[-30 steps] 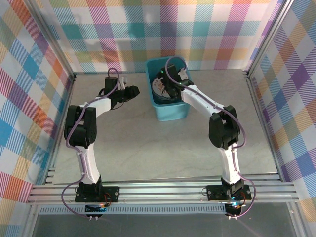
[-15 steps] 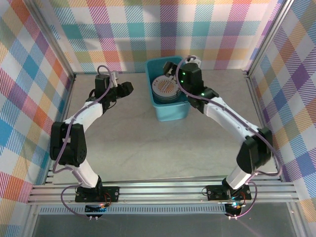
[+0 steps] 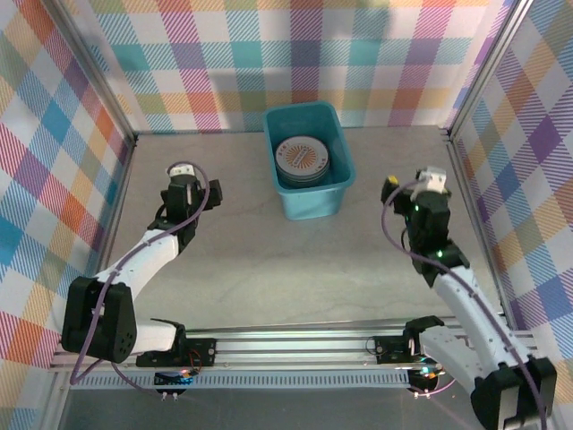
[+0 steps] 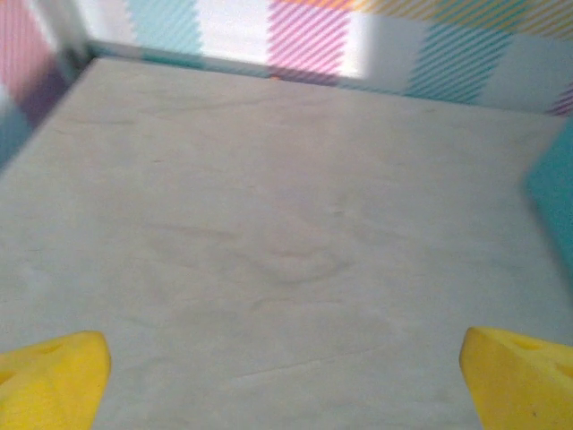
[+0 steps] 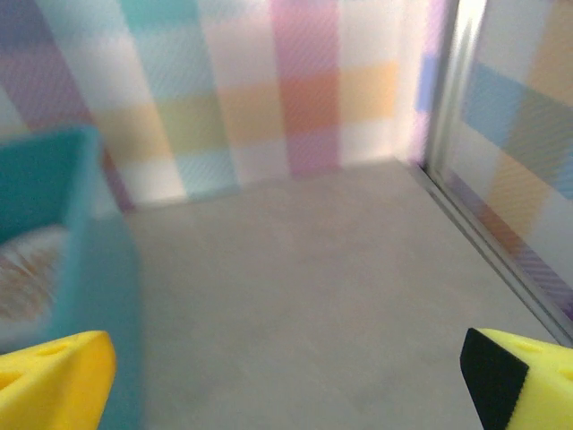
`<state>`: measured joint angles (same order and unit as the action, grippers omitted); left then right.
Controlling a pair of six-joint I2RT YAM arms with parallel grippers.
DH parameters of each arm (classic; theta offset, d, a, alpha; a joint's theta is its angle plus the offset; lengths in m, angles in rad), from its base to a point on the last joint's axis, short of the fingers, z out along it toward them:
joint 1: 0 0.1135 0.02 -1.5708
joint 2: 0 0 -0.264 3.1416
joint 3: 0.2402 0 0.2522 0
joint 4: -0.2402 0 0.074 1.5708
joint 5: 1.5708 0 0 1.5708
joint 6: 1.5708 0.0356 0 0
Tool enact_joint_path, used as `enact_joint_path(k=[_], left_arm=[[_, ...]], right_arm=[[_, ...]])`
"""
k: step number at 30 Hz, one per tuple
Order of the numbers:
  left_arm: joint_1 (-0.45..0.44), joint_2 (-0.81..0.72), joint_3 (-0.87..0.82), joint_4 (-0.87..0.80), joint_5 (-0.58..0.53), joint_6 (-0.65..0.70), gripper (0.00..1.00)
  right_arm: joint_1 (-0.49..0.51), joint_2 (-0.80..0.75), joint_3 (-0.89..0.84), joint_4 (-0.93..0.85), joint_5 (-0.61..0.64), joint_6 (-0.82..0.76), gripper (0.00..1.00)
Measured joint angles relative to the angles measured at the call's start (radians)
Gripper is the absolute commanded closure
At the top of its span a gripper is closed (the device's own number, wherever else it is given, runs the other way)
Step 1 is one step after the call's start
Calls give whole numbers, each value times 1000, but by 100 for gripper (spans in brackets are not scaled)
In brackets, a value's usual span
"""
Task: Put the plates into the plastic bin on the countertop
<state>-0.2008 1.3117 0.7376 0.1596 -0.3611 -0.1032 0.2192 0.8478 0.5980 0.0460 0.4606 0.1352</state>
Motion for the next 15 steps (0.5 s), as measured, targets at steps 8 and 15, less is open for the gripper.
enact_joint_path(k=[8,15], left_arm=[[-6,71,-280,310,-77,131,0],[-7,213,-319,551,-74,176,0]], right_arm=[[-194,105,-348,216,-132,-13,1],[-218,433,-321,552,-264,-18,1]])
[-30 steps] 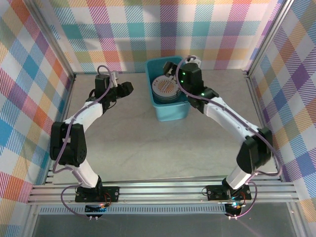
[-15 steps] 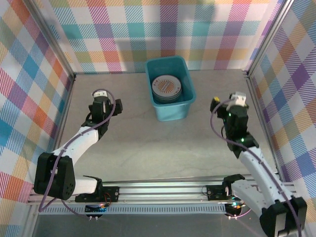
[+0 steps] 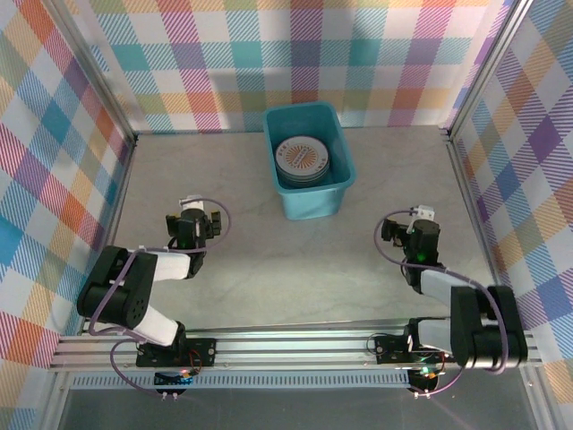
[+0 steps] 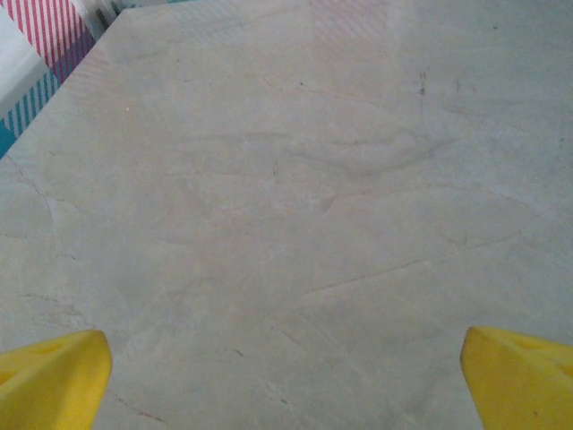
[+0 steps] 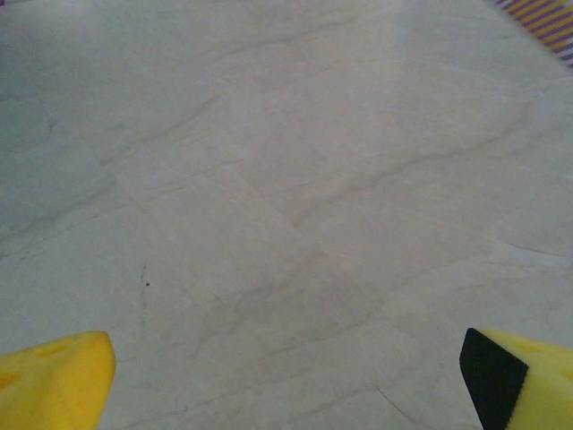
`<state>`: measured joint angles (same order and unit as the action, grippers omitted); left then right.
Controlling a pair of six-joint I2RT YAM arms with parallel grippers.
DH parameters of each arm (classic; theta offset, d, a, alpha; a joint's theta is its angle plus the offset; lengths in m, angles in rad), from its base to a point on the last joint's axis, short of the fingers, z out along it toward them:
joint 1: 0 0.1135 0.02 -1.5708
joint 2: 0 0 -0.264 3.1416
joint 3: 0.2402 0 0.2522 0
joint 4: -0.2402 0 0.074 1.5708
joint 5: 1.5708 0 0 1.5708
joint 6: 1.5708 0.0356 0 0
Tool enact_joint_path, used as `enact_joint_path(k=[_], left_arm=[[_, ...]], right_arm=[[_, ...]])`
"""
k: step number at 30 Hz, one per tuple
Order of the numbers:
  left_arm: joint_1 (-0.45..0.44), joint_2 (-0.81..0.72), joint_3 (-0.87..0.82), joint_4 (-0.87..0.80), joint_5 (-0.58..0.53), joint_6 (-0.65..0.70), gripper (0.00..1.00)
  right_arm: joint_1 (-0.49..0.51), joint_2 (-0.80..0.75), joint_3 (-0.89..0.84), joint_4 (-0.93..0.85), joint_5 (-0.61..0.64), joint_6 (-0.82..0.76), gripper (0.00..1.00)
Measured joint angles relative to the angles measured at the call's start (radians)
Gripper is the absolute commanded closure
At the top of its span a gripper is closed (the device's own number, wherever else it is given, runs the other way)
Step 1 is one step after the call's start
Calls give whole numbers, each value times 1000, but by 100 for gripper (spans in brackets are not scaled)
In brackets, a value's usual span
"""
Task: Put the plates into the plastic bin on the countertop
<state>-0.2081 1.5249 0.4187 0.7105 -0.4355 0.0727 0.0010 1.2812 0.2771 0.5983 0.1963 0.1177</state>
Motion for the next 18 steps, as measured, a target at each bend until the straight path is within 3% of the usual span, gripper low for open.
enact_joint_path(k=[5,9,18], left_arm=[[17,1,-46,112,55,0,0],[41,25,-93,211,117,3,0],[60,53,-61,204,155,-6,0]], right_arm=[[-8,193,32,228,-85,-27,1],[-8,251,82,196,-169,-57,1],[-8,252,134,197,-246,-82,1]])
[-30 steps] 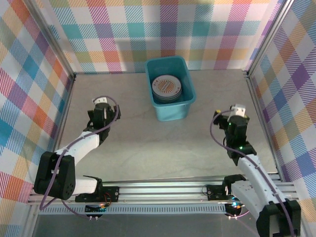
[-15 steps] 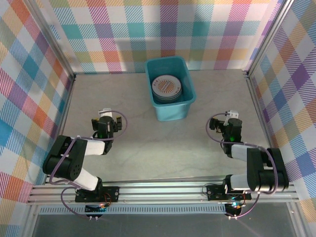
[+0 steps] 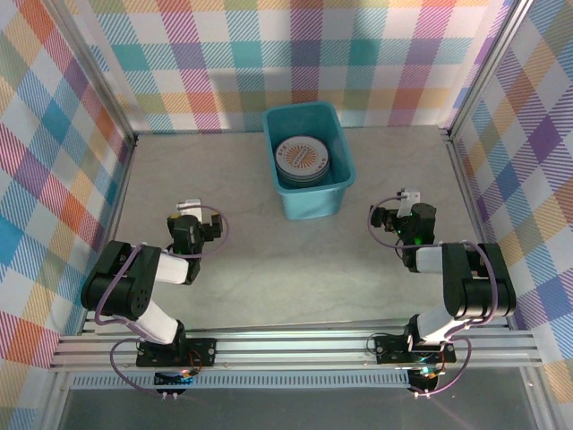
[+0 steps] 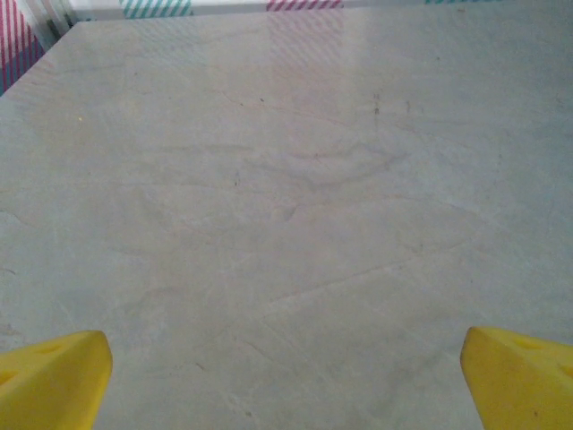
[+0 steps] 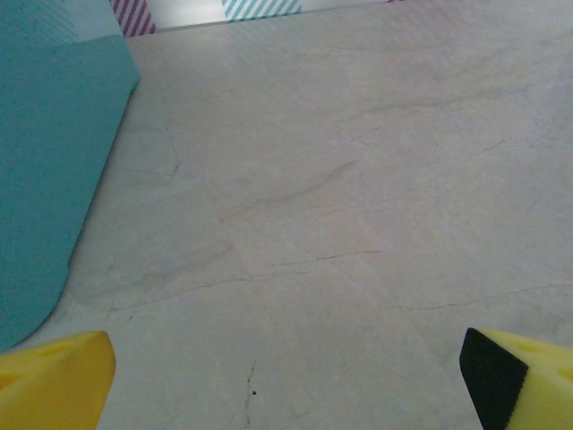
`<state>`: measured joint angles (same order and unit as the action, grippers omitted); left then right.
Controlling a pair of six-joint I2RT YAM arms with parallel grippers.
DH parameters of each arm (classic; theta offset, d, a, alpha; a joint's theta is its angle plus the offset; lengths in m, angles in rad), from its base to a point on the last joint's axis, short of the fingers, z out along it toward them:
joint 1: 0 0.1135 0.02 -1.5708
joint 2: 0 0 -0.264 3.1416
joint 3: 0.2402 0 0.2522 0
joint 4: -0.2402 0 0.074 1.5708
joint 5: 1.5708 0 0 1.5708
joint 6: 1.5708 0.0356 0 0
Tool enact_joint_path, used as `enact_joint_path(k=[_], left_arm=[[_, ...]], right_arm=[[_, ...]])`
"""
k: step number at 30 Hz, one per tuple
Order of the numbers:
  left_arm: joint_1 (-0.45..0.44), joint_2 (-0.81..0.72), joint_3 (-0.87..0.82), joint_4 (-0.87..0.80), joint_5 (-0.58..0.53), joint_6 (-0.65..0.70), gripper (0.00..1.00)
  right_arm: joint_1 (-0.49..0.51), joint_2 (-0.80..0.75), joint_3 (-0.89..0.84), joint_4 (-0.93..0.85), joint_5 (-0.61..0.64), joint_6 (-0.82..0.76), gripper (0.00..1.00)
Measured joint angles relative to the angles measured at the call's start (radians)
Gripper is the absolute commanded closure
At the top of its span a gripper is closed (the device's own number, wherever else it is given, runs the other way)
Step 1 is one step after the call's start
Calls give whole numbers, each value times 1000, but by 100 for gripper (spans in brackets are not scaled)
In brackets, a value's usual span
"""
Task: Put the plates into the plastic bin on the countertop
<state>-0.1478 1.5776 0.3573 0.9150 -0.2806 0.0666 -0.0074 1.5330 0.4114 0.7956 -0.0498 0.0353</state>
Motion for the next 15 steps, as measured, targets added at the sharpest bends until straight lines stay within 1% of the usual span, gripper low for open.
enact_joint_path(k=[15], left_arm=[[13,0,20,-24,0,-25,0]], right_arm=[[0,0,0,-3,-12,-8,1]])
